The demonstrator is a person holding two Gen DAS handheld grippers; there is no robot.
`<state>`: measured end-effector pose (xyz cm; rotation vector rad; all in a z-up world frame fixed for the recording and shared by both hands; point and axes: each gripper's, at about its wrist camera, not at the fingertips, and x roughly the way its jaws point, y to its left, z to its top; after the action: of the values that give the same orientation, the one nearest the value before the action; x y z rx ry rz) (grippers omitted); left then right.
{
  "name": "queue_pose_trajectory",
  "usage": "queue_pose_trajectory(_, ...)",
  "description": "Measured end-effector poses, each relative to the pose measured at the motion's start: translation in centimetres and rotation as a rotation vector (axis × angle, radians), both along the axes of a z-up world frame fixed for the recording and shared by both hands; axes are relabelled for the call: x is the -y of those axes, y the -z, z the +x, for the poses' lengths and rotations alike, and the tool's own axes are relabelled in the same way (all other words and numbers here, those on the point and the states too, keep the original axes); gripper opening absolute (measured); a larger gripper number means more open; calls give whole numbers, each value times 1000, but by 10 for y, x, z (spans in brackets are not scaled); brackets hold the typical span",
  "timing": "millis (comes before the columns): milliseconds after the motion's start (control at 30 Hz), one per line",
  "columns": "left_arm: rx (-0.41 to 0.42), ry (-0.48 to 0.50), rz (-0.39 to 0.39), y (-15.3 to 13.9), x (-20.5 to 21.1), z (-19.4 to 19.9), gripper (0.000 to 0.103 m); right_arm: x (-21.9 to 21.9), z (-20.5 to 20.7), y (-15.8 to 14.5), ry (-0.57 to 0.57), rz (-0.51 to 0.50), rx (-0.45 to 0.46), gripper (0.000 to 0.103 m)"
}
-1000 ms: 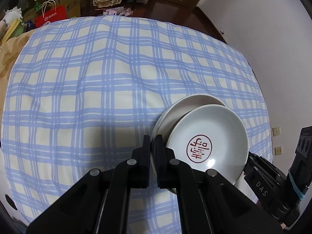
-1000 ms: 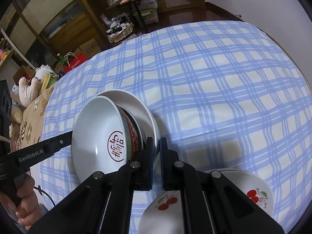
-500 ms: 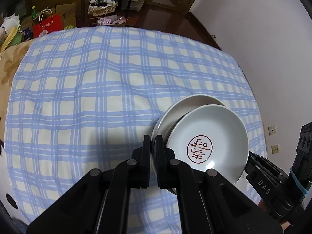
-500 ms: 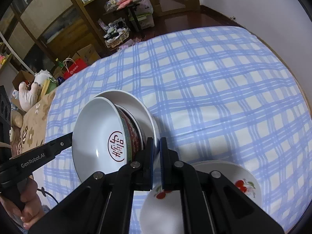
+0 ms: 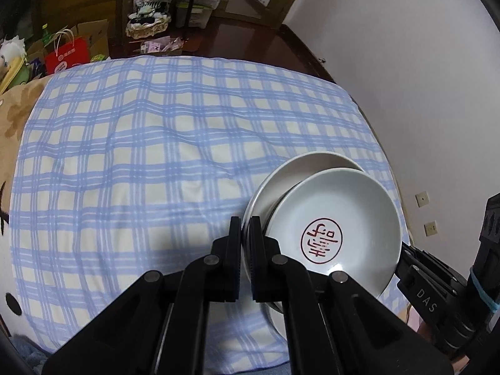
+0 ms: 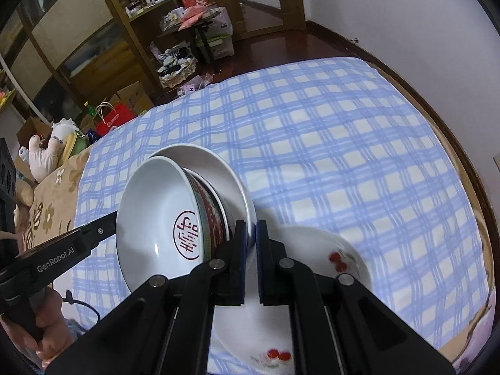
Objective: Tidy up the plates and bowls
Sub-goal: 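Lower the bowl stack onto the cherry plates and open both tools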
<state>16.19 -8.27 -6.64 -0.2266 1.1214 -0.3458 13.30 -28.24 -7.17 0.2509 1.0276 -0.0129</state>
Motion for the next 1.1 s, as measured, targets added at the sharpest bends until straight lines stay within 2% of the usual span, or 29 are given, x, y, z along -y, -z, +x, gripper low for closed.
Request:
queue_pose_trajectory(267, -30, 56, -18, 3, 34, -26, 3, 33, -34, 3, 55, -3, -15, 7)
queue_pose_trajectory(567, -125, 116, 41, 34, 74, -37, 3, 63, -58, 40, 110, 35, -77, 7)
queue_pose_trajectory(700, -169, 125, 73, 52, 82, -32, 3, 72, -55, 63, 110, 71, -113, 7)
queue_pose_trajectory(1100, -141, 155, 97, 52, 94, -22, 4, 88, -51, 73, 120, 161, -106, 8)
